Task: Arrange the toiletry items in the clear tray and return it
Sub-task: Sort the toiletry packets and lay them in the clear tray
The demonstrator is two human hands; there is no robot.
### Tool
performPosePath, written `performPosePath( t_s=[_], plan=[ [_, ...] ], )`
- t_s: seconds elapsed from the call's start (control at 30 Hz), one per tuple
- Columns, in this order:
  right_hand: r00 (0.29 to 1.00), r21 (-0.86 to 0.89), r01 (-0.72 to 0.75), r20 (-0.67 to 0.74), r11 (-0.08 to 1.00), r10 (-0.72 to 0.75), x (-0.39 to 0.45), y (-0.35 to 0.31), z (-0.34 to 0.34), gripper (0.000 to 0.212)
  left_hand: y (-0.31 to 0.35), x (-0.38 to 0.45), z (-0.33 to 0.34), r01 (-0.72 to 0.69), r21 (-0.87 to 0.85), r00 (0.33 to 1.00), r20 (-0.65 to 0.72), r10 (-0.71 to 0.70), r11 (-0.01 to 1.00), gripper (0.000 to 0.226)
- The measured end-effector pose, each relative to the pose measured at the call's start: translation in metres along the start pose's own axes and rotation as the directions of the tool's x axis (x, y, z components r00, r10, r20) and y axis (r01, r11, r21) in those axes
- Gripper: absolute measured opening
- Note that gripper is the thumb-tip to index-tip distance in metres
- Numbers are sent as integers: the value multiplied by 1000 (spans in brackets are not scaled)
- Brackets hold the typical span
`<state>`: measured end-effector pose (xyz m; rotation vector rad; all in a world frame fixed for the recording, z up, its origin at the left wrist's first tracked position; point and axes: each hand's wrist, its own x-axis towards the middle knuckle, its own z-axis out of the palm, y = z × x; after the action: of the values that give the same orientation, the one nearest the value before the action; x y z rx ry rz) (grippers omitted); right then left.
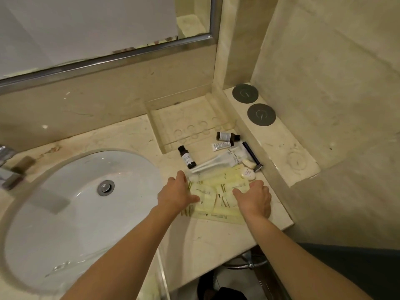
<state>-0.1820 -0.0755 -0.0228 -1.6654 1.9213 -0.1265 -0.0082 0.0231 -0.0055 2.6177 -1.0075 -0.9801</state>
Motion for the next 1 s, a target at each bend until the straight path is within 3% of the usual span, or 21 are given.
performPosePath(
  t_s=[0.13, 0.23, 0.37, 0.53, 0.7, 0.83, 0.93, 1.0],
  plan=[
    [997, 35, 70, 15, 997, -71, -5, -4, -1, 29, -3, 1, 0, 3, 15, 1000, 23, -3, 1000, 64],
    [992, 200, 92, 71, 976, -108, -12, -8, -4, 23, -5, -1, -1, -19, -6, 1000, 8, 19, 1000, 54],
    [983, 410, 171, -11, 896, -183, -29, -22, -12, 27, -13, -13, -13, -87, -327, 996, -42, 78, 941, 26],
    [959, 531, 240, 0, 812, -283, -65, -48, -16, 14, -41, -38, -36, -133, -536, 990, -120, 80, 834, 26],
    [927, 718, -14, 270, 695, -261, -112, -73, -1, 36, -74, -68, -52, -50, -742, 998, -62, 7, 669, 30],
    [840, 822, -355, 490, 444, -234, -163, -93, 15, 46, -114, -99, -65, 16, -892, 999, -9, -53, 452, 13],
    [749, 795, -437, 580, 421, -319, -199, -100, 33, 39, -142, -119, -71, 73, -937, 997, 66, -32, 342, 42],
    [700, 781, -430, 605, 453, -380, -224, -102, 44, 23, -158, -134, -75, 97, -927, 993, 116, 33, 361, 43]
  ],
)
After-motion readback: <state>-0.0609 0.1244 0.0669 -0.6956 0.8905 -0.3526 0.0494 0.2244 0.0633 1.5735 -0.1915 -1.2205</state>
